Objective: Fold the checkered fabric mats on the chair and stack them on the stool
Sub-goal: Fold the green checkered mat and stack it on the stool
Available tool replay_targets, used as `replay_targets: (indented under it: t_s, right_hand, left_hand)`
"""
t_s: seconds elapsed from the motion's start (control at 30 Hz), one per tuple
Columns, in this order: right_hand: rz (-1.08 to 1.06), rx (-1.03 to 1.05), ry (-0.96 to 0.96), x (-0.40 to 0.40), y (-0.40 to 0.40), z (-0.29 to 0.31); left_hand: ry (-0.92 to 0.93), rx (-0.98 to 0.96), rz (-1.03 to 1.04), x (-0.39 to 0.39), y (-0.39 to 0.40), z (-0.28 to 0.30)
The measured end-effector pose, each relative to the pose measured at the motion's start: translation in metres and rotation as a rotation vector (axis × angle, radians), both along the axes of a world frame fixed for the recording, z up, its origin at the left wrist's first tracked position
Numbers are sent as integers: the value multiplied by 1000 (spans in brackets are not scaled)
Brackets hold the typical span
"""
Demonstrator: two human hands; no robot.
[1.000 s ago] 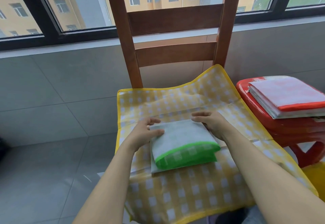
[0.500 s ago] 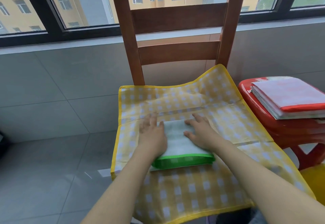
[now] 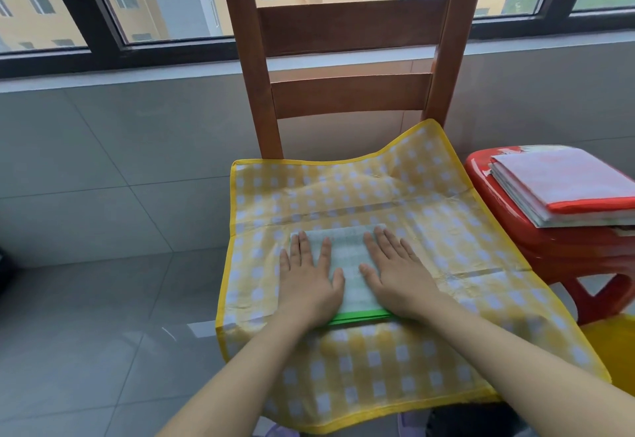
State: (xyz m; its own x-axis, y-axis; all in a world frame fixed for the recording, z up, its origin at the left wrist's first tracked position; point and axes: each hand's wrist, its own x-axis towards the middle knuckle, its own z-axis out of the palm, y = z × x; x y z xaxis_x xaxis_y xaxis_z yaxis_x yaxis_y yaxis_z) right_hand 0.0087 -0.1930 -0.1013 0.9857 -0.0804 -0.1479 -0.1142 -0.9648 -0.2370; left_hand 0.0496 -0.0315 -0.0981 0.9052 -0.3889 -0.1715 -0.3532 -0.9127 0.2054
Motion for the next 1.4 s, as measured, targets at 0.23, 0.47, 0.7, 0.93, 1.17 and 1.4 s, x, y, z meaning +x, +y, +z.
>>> replay_targets:
  t_s: [0.23, 0.47, 0.7, 0.93, 1.17, 1.4]
  right_hand:
    - [-177, -1, -33, -2, 3, 4]
    - [-432, 153, -84, -9, 4, 24]
    - [-553, 158, -42, -4, 9, 29]
    - [-562, 178, -97, 6, 0, 31]
    - [-583, 396, -125, 7, -8, 41]
    - [-533, 809, -266, -18, -40, 86]
  left_hand:
    - [-78, -117, 111, -1, 20, 3]
    - [12, -378, 358, -4, 30, 16]
    - [60, -497, 515, 6, 19, 18]
    - [-29, -667, 437, 10, 4, 22]
    - [146, -1072, 420, 10, 3, 43]
    - [180, -1257, 432, 3, -17, 71]
